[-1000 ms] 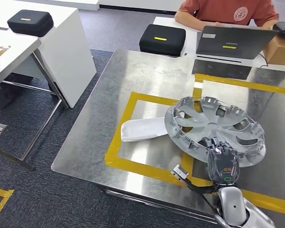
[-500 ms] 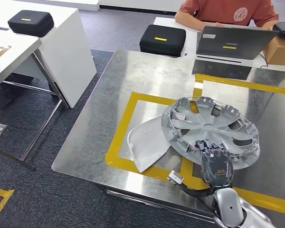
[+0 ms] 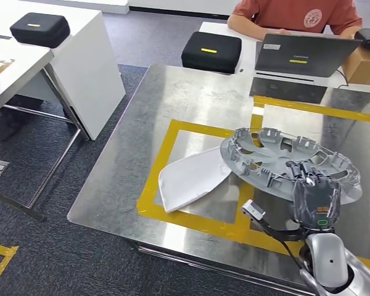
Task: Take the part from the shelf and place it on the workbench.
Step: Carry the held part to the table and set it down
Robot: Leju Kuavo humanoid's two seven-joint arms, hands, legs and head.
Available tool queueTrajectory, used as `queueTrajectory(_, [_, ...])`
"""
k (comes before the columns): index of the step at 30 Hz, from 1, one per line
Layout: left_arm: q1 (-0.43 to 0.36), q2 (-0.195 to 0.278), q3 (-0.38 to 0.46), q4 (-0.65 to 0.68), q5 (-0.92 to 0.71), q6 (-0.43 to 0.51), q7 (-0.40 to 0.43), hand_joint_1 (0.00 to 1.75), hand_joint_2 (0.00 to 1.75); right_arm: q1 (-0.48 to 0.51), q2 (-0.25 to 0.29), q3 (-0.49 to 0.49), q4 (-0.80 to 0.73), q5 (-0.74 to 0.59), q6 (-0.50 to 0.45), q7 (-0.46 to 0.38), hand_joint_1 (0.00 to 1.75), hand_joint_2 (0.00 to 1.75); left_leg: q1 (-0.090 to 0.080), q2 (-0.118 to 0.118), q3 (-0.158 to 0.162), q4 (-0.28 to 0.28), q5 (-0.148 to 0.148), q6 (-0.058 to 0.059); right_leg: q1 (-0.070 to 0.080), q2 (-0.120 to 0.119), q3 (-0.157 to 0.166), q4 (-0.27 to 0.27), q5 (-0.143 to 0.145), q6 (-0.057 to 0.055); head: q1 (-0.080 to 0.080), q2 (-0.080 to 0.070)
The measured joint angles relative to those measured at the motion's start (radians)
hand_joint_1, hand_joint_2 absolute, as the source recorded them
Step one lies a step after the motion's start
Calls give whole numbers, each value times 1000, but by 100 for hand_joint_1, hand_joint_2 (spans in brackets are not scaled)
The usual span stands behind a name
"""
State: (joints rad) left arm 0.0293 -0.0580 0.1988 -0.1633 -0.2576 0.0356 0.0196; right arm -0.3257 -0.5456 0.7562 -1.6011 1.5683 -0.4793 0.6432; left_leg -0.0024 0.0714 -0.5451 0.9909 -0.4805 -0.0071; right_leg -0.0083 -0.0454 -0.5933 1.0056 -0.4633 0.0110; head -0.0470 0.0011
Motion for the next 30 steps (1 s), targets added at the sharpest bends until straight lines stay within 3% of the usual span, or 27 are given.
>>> queueTrajectory(18, [1, -4, 10, 0, 11, 3, 1, 0, 175, 45, -30, -73, -125, 0, 22, 0, 175, 175, 0, 0, 0, 0, 0, 1, 0, 0, 0, 0, 0, 0, 0, 0])
queueTrajectory(22, [1, -5, 16, 0, 23, -6, 3, 0, 175, 49, -30, -72, -126, 0, 28, 0, 0, 0, 0, 0, 0, 0, -1, 1, 0, 0, 0, 0, 0, 0, 0, 0])
queueTrajectory(25, [1, -5, 26, 0, 34, -19, 9, 0, 175, 57, -29, -72, -125, 0, 37, 0, 0, 0, 0, 0, 0, 0, -1, 1, 0, 0, 0, 0, 0, 0, 0, 0])
queueTrajectory(29, [3, -5, 36, 0, 47, -33, 23, 0, 0, 81, -18, -72, -119, 0, 60, 0, 0, 0, 0, 0, -1, 0, -1, 1, 0, 1, 0, 0, 0, 0, 0, 0])
queueTrajectory(30, [3, -5, 38, 0, 48, -36, 29, 0, 0, 87, -12, -72, -116, 0, 68, 0, 0, 0, 0, 0, -1, 0, -1, 1, 0, 1, 0, 0, 0, 0, 0, 0])
